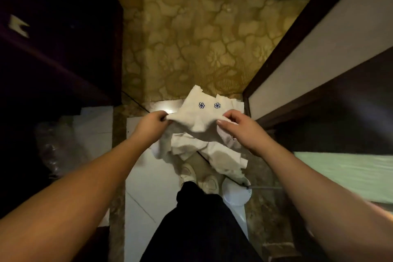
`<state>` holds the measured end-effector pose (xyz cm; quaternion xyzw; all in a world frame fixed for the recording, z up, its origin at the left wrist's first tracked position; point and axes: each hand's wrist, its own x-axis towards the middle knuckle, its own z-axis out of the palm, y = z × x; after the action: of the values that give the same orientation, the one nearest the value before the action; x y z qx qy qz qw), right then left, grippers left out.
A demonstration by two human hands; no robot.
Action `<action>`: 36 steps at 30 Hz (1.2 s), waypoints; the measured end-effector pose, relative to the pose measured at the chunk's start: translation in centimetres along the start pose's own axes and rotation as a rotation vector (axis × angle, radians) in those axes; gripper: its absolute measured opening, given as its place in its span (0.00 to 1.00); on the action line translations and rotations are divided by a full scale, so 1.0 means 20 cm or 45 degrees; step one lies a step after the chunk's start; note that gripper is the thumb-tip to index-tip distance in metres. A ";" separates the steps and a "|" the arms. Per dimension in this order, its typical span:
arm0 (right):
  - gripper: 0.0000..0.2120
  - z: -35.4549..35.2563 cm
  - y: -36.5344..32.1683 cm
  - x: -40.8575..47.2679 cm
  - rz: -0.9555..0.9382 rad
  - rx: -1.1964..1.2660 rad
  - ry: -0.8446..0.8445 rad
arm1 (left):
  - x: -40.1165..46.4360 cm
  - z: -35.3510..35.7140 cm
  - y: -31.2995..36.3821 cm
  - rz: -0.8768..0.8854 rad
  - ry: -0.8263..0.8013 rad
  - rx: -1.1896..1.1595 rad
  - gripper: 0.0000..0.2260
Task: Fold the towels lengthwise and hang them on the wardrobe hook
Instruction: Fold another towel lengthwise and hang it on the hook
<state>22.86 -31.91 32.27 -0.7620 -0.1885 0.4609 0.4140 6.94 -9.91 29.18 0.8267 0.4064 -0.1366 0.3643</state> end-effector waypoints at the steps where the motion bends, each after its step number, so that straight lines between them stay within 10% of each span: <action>1: 0.09 0.00 -0.11 -0.05 -0.040 0.012 -0.004 | -0.07 -0.06 0.03 -0.002 0.026 -0.019 0.09; 9: 0.05 0.15 -0.96 -0.44 -0.229 0.428 -0.153 | -0.72 -0.54 0.21 -0.070 0.220 -0.269 0.10; 19: 0.03 0.73 -1.49 -1.01 -0.451 0.577 -0.408 | -1.63 -0.72 0.23 0.120 0.817 -1.299 0.17; 22: 0.07 0.92 -1.54 -1.26 -0.554 0.504 -0.467 | -1.94 -0.74 0.15 0.194 0.913 -1.157 0.23; 28: 0.16 1.28 -1.55 -1.80 -0.780 0.269 -0.267 | -2.46 -0.80 -0.15 0.189 1.310 -0.684 0.04; 36: 0.14 1.54 -1.50 -2.34 -0.809 0.489 -0.207 | -3.16 -0.75 -0.77 -0.180 1.302 -0.285 0.12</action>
<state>-24.44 -31.61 74.77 -0.5352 -0.3579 0.3953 0.6552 -45.89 -29.09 65.05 0.7144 0.5991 0.3042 0.1956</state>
